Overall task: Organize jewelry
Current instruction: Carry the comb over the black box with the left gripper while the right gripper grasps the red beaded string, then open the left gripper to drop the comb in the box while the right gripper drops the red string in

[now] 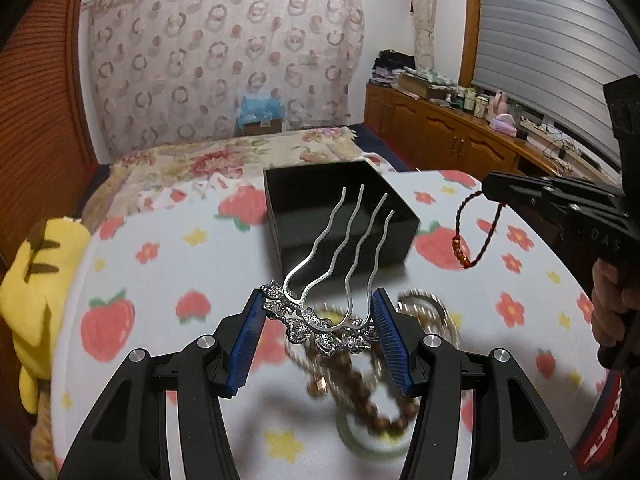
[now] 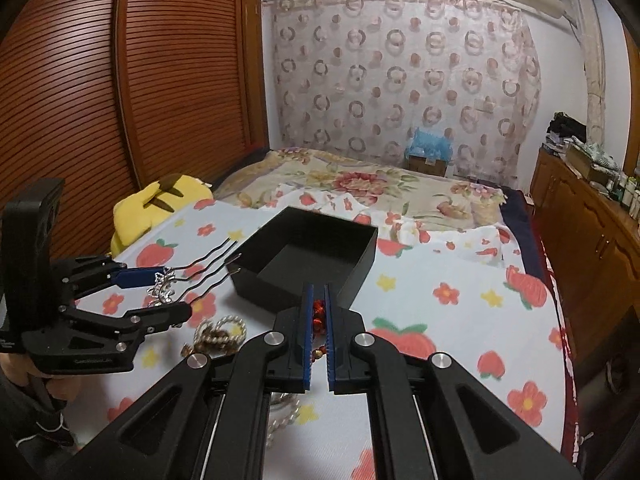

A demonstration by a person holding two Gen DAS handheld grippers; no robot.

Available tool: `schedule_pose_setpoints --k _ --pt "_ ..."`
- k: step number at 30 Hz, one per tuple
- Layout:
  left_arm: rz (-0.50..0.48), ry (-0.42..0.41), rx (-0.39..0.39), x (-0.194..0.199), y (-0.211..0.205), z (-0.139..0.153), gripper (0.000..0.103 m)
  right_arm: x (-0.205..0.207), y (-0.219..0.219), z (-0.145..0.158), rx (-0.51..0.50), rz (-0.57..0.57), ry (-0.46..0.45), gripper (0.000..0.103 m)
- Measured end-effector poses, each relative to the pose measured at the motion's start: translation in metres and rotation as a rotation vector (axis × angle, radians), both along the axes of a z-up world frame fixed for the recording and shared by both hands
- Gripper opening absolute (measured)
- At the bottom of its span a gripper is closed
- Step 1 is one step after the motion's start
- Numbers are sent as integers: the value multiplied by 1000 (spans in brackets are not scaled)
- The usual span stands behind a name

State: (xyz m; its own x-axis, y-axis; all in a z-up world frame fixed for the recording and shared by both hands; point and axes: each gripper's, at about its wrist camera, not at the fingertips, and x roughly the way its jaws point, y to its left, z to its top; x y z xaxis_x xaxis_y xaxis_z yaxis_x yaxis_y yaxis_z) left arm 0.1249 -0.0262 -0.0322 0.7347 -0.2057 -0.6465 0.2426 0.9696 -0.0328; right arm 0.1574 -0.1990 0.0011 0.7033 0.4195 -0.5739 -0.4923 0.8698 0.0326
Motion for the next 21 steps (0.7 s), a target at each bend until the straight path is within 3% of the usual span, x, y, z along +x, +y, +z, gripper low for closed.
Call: schedule_pose_setpoints --k 11,21 --pt "36 4 37 55 -6 7 52 44 0 11 41 -26 1 6" --pt "38 20 54 88 -18 2 55 60 2 15 50 -23 -10 6"
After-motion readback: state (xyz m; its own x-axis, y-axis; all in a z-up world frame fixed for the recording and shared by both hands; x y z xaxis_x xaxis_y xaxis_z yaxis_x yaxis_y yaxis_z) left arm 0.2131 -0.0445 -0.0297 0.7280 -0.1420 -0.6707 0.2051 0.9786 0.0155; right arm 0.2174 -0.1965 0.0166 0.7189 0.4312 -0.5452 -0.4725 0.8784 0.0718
